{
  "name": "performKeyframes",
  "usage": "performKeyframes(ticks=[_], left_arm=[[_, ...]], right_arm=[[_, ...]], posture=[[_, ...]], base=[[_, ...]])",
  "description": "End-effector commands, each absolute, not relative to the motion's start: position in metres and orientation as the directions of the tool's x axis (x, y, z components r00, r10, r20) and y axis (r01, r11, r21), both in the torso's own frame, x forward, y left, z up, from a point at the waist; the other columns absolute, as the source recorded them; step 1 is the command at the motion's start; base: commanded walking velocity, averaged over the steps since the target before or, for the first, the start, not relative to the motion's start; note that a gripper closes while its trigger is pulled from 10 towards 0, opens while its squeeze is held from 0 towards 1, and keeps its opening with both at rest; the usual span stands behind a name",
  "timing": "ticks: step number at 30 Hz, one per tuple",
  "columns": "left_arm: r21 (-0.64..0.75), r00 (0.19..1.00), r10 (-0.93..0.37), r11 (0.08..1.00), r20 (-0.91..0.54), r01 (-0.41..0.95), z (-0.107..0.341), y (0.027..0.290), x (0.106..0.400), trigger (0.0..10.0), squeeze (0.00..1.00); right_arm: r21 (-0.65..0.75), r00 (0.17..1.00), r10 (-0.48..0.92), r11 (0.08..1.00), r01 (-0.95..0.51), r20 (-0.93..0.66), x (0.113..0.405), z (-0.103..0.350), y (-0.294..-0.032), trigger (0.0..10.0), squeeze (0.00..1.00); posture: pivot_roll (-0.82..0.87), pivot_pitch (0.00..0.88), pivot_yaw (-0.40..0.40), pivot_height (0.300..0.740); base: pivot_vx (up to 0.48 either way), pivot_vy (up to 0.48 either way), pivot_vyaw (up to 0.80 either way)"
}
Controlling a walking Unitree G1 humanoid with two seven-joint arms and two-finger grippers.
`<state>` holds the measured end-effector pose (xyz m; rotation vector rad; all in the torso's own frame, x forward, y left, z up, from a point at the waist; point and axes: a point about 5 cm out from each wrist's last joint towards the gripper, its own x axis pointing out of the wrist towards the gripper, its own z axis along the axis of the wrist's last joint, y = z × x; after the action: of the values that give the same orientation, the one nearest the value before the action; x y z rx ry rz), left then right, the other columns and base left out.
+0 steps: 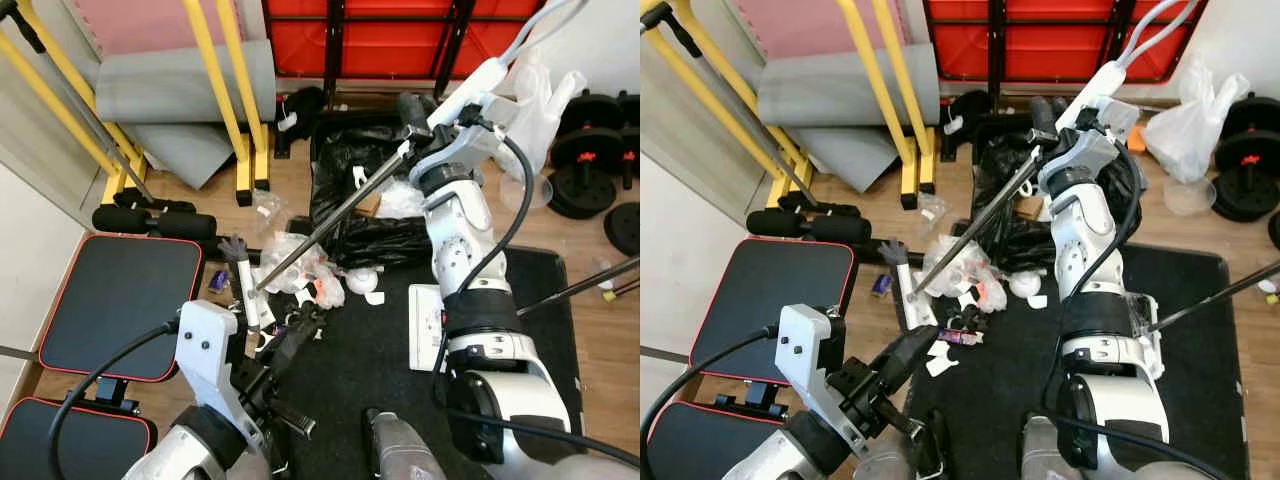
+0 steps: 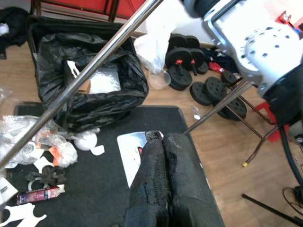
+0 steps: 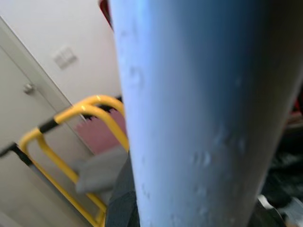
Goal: Sweep floor
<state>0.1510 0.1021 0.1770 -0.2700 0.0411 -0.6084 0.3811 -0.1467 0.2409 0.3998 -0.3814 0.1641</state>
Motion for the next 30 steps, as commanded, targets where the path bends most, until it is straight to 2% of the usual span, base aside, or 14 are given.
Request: performKeyframes(ticks=[1, 12, 20, 30], left_arm=[[-0.277, 0.795, -0.606, 0.761, 0.022, 0.587, 0.174, 0.099, 0.147, 10.0, 0.0], [-0.281, 0.794, -0.607, 0.759, 0.019, 0.587, 0.176, 0.1, 0.147, 10.0, 0.0], [-0.286, 0.796, -0.605, 0.759, 0.019, 0.585, 0.176, 0.101, 0.149, 10.0, 0.0], [-0.287, 0.796, -0.604, 0.76, 0.02, 0.584, 0.175, 0.102, 0.151, 10.0, 0.0]], right_arm=[[0.322, 0.936, 0.091, 0.924, -0.206, 0.34, 0.381, 0.227, -0.144, 10.0, 0.0], [0.25, 0.944, 0.044, 0.959, -0.131, 0.326, 0.379, 0.222, -0.159, 10.0, 0.0], [0.195, 0.936, 0.014, 0.977, -0.088, 0.351, 0.377, 0.236, -0.173, 10.0, 0.0], [0.151, 0.943, 0.026, 0.985, -0.08, 0.333, 0.372, 0.251, -0.178, 10.0, 0.0]], posture=[[0.0, 0.352, 0.036, 0.74], [0.0, 0.355, 0.038, 0.74], [-0.01, 0.349, 0.037, 0.74], [-0.02, 0.343, 0.036, 0.74]], base=[[0.0, 0.0, 0.0], [0.0, 0.0, 0.0], [0.0, 0.0, 0.0], [0.0, 0.0, 0.0]])
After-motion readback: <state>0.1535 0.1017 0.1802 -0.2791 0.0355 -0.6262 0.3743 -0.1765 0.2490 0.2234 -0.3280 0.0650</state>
